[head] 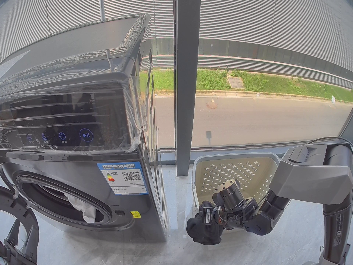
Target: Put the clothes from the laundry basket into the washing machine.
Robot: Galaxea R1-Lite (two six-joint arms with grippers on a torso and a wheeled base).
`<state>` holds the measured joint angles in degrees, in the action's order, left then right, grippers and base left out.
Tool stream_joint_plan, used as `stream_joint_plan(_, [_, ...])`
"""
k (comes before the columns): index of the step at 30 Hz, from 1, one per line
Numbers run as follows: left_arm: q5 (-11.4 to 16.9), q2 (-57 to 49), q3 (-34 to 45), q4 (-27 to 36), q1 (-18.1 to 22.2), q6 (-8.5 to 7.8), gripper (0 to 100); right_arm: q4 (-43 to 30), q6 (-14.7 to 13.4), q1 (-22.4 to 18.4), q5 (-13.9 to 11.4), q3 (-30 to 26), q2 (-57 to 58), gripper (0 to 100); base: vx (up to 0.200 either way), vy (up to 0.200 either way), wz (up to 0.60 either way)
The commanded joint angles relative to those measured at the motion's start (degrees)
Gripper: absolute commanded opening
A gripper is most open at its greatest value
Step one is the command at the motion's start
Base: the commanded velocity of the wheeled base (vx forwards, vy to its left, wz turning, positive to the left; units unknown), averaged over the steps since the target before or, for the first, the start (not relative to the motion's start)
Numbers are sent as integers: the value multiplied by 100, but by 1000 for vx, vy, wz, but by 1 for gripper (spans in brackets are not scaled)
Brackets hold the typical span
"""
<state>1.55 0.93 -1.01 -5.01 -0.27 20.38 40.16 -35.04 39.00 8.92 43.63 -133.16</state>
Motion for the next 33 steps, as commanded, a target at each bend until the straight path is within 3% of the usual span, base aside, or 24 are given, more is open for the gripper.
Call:
stream_joint_plan(1, [3,-93,92,-9,0,1,100,-61,-3,-15,57,-12,71,0,0,0,0])
stream_joint_plan(12, [3,-93,92,-9,0,10,100,-61,6,231,66,-434,1161,0,0,0,0])
stream_joint_plan(19, [3,-93,92,0,0,10,100,-61,137,943,-84,-918,3481,0,0,0,0])
stream_joint_plan(22, [12,-93,92,-9,0,10,100,-61,621,1136,-128,-1331,4817,0,0,0,0])
stream_joint_plan(23, [12,-93,92,-9,0,10,100,-61,840,1136,-154,-1419,5116,0,0,0,0])
stream_joint_plan(25, [21,-93,92,-9,0,10,100,-69,1535,1101,-303,-1656,5678,0,0,0,0])
stream_joint_plan(27, [30,-93,92,-9,0,1,100,-69,1878,1066,-409,-1797,5907,0,0,0,0])
stream_joint_plan(28, [39,-93,92,-9,0,-8,100,-69,2194,1066,-558,-1990,6135,0,0,0,0])
stream_joint_plan(30, [47,-93,92,-9,0,-17,100,-69,2343,1092,-787,-2131,6267,0,0,0,0])
stream_joint_plan(33, [47,-93,92,-9,0,-17,100,-69,2800,1075,-1472,-2122,6566,0,0,0,0])
